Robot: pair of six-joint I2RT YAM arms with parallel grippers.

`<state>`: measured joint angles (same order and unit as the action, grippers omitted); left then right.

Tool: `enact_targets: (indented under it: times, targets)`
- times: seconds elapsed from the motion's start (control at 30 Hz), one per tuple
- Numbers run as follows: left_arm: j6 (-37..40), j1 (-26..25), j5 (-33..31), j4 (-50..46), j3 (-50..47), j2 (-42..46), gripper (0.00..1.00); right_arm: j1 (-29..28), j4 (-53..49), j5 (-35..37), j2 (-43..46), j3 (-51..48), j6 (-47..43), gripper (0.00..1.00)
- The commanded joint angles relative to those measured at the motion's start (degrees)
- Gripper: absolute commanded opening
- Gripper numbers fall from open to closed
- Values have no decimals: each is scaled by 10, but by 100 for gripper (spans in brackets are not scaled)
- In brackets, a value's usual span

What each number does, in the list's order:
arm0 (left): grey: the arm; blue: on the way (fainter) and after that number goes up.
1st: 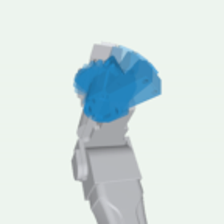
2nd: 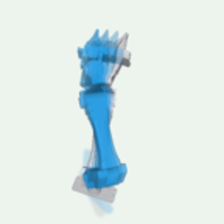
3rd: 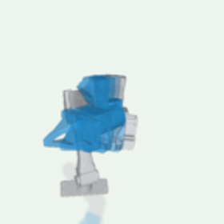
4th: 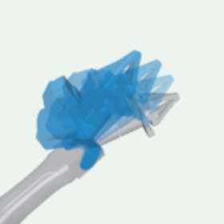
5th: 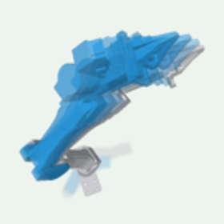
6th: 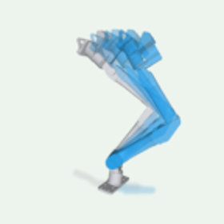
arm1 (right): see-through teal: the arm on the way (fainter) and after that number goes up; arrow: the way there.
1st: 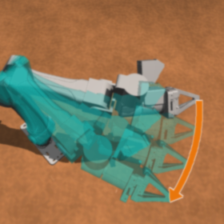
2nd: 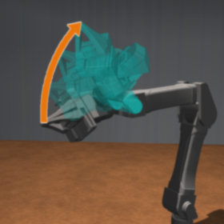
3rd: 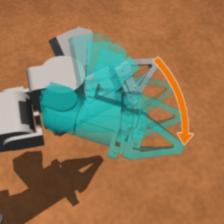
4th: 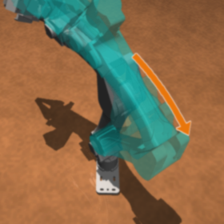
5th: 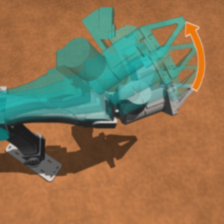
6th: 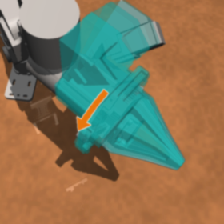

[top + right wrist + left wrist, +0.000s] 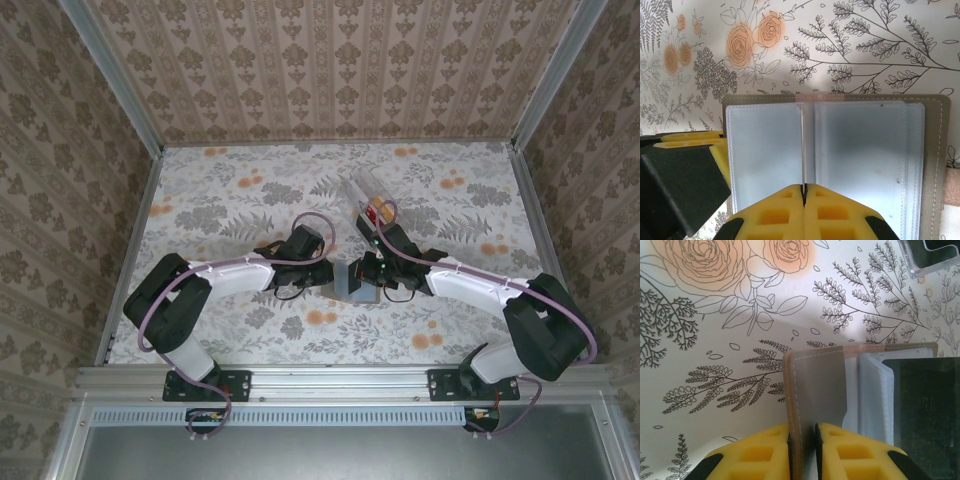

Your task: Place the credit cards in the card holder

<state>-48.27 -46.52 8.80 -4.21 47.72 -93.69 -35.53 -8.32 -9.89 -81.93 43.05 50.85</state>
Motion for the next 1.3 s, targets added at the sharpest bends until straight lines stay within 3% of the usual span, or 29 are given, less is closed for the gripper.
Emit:
enact_targets:
  times: [0.0, 0.2, 0.43, 0.53, 0.67, 0.9, 1.27]
  targets:
    - [-2, -3, -14, -3, -7, 13, 23, -4, 28, -34, -16, 10, 6, 0]
    - [3, -6, -32, -20, -9, 28, 29, -7, 43, -49, -61, 15, 11, 0]
    - [-8, -9, -105, -54, -33, 89, 59, -7, 37, -43, -85, 11, 15, 0]
    - [1, -9, -103, -44, -36, 96, 65, -7, 34, -41, -79, 12, 13, 0]
    - [21, -8, -77, -42, -15, 64, 62, -6, 38, -44, -61, 14, 14, 0]
    - [38, -5, -57, -50, 15, 16, 49, 8, 43, -36, -15, -10, 19, 0]
    - [43, -4, -62, -63, 18, -18, 31, 14, 76, -49, -43, -37, 20, 0]
